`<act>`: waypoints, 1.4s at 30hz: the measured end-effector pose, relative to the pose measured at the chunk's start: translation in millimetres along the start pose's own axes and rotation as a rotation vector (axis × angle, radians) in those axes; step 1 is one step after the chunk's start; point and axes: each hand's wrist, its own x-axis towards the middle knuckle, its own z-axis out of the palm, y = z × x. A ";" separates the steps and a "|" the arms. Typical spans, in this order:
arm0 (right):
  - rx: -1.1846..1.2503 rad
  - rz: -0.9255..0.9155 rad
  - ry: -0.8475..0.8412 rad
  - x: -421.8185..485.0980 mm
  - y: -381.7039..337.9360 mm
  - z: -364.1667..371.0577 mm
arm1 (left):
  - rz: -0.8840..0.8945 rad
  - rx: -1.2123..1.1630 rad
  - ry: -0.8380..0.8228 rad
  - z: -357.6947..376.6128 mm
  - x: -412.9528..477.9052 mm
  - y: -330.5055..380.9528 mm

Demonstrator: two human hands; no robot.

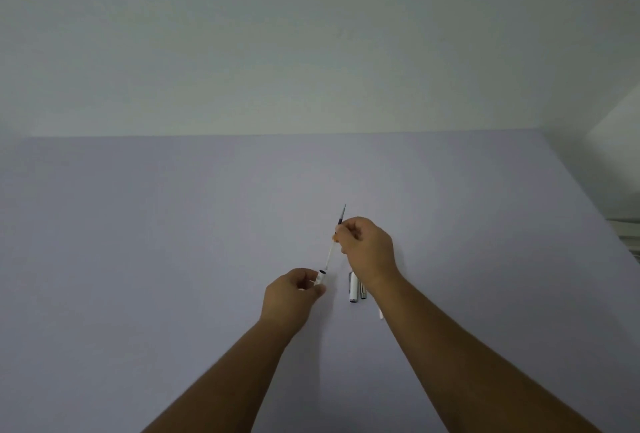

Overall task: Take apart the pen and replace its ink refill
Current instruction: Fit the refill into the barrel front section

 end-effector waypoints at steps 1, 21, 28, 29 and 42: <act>0.005 0.000 -0.007 -1.6 1.1 -1.0 | 0.015 -0.007 -0.002 0.4 -1.3 1.9; -0.451 0.074 -0.054 -6.5 48.2 -39.7 | 0.042 -0.148 -0.025 15.4 -13.8 16.0; -0.774 0.189 -0.151 -6.7 66.9 -21.8 | 0.021 -0.158 -0.035 16.6 -12.8 11.9; -0.778 0.199 -0.148 -6.1 66.4 -19.5 | 0.018 -0.155 -0.033 16.2 -12.7 11.9; -0.311 0.174 0.035 -3.1 36.1 -25.2 | 0.001 -0.105 -0.009 16.9 -8.3 11.2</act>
